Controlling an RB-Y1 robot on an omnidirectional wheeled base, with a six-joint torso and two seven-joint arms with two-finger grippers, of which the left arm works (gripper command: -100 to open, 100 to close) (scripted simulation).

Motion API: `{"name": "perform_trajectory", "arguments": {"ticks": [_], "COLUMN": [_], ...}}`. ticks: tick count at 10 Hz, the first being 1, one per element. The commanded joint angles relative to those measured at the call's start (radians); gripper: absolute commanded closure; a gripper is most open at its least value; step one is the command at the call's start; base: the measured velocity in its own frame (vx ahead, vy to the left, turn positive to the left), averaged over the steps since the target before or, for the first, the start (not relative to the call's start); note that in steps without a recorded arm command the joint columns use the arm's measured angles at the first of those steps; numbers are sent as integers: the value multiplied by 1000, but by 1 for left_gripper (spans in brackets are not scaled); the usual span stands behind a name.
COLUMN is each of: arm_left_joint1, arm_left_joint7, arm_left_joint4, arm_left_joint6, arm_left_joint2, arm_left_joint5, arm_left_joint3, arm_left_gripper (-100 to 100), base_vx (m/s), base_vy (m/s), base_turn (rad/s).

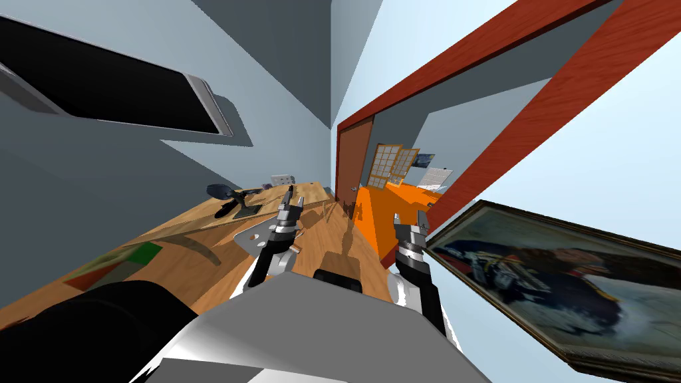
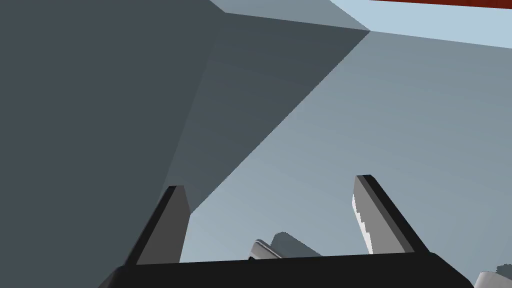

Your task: Push the door open

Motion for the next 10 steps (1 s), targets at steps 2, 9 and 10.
{"name": "perform_trajectory", "arguments": {"ticks": [2, 9, 10], "arm_left_joint1": [-21, -83, -91], "arm_left_joint7": [0, -1, -1], "arm_left_joint4": [46, 188, 205], "arm_left_joint6": [-9, -38, -42], "arm_left_joint2": [12, 40, 42], "arm_left_joint5": [2, 8, 9], "arm_left_joint3": [-8, -32, -34], "arm_left_gripper": [-100, -100, -100], "base_vx": [51, 119, 104], "base_vy": [44, 17, 41], "base_turn": [-84, -71, -57]}}
